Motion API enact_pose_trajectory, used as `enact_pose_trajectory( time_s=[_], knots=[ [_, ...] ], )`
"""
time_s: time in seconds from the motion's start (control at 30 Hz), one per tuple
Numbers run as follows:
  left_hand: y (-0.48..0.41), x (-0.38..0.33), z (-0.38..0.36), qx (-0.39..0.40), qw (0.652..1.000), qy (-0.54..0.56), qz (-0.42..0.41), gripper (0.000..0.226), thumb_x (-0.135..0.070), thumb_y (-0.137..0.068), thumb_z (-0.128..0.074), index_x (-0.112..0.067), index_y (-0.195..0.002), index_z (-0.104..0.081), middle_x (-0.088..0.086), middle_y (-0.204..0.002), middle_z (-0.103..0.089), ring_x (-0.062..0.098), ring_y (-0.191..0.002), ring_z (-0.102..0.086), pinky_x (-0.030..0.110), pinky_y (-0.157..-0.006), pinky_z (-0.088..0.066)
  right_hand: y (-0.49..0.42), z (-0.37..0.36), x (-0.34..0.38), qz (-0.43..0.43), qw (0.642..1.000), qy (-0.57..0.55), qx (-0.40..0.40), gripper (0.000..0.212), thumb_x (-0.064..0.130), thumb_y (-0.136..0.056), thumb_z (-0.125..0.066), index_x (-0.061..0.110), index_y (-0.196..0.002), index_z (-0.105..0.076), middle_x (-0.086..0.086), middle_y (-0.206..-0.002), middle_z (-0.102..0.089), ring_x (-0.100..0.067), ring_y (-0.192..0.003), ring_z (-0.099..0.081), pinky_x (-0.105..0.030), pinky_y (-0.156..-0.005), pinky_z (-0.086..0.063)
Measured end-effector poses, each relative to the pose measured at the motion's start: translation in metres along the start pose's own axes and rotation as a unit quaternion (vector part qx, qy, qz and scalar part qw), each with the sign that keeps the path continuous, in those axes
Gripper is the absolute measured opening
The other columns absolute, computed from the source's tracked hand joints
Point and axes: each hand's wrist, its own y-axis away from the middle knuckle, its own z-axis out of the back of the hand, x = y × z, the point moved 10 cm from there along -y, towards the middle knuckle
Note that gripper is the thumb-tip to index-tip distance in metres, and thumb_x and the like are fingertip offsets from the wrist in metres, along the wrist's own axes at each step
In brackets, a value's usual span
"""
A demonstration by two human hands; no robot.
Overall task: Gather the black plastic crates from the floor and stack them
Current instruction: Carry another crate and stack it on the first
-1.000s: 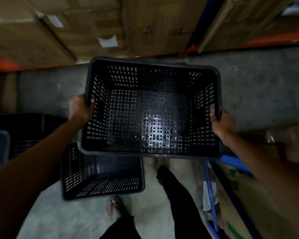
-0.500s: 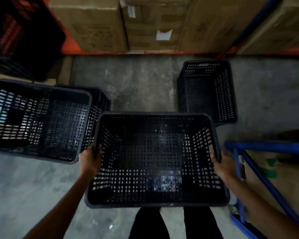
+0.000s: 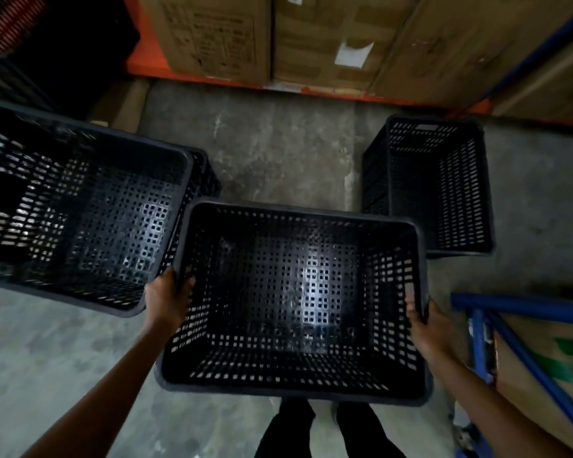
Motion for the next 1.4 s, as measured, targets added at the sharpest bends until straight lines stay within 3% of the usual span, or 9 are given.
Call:
enact_pose_trajectory(
  time_s=[0.23,0.4,0.73,0.93,1.03,1.27,1.4],
  knots=[
    [-0.024,-0.011,0.001,-0.05,0.998,-0.015,-0.043,0.023,-0.02,-0.089,-0.065,0.004,-0.089,-0.062,0.025,-0.074,-0.069,0.04,-0.068,-0.067,0.043,-0.059,-0.05,-0.024,-0.017,0.004,-0.017,0.999,-0.037,-0.012,0.041,0.037,-0.101,-0.044,0.009,-0.128,-0.056,-0.021,-0.123,-0.065,-0.04,-0.11,-0.061,-0.046,-0.09,-0.05],
    [-0.024,-0.016,-0.001,-0.029,0.998,0.007,-0.049,0.027,-0.024,-0.09,-0.064,0.0,-0.102,-0.066,0.021,-0.085,-0.074,0.034,-0.076,-0.071,0.041,-0.066,-0.055,-0.025,-0.013,0.003,-0.012,0.998,-0.062,-0.019,0.041,0.038,-0.1,-0.044,0.008,-0.125,-0.057,-0.021,-0.122,-0.065,-0.04,-0.11,-0.061,-0.048,-0.091,-0.05],
    [-0.028,-0.035,0.008,-0.035,0.996,0.024,-0.075,0.026,-0.022,-0.089,-0.067,-0.002,-0.106,-0.068,0.018,-0.083,-0.075,0.031,-0.074,-0.072,0.038,-0.069,-0.057,-0.029,-0.002,0.006,-0.015,0.998,-0.061,-0.012,0.044,0.038,-0.101,-0.042,0.004,-0.127,-0.056,-0.024,-0.123,-0.063,-0.041,-0.113,-0.059,-0.044,-0.092,-0.045],
    [-0.027,-0.036,0.014,-0.054,0.996,0.021,-0.067,0.029,-0.023,-0.089,-0.066,0.0,-0.107,-0.068,0.02,-0.083,-0.074,0.032,-0.074,-0.07,0.028,-0.062,-0.045,-0.03,0.005,0.016,-0.005,0.998,-0.055,-0.02,0.043,0.037,-0.101,-0.042,0.007,-0.128,-0.056,-0.022,-0.123,-0.064,-0.041,-0.113,-0.059,-0.04,-0.088,-0.044],
    [-0.028,-0.033,0.011,-0.062,0.996,0.03,-0.058,0.028,-0.021,-0.088,-0.067,0.001,-0.106,-0.068,0.021,-0.084,-0.074,0.034,-0.075,-0.071,0.031,-0.063,-0.047,-0.031,0.002,0.017,-0.004,0.999,-0.044,-0.029,0.041,0.036,-0.101,-0.042,0.008,-0.126,-0.057,-0.022,-0.121,-0.065,-0.04,-0.11,-0.06,-0.035,-0.079,-0.04],
    [-0.024,-0.02,-0.006,-0.057,0.997,0.035,-0.03,0.026,-0.02,-0.092,-0.062,0.003,-0.105,-0.064,0.024,-0.09,-0.073,0.038,-0.081,-0.07,0.047,-0.073,-0.056,-0.033,-0.007,0.012,0.006,0.999,-0.041,-0.005,0.039,0.033,-0.102,-0.043,0.005,-0.127,-0.053,-0.025,-0.122,-0.063,-0.041,-0.11,-0.06,-0.045,-0.089,-0.047],
    [-0.026,-0.02,-0.007,-0.046,0.998,0.021,-0.037,0.026,-0.022,-0.092,-0.062,0.002,-0.103,-0.064,0.023,-0.087,-0.072,0.038,-0.079,-0.07,0.043,-0.068,-0.053,-0.029,-0.008,0.006,-0.003,0.999,-0.034,0.013,0.035,0.026,-0.102,-0.044,0.009,-0.13,-0.053,-0.023,-0.126,-0.062,-0.041,-0.115,-0.058,-0.044,-0.091,-0.045]
  ],
)
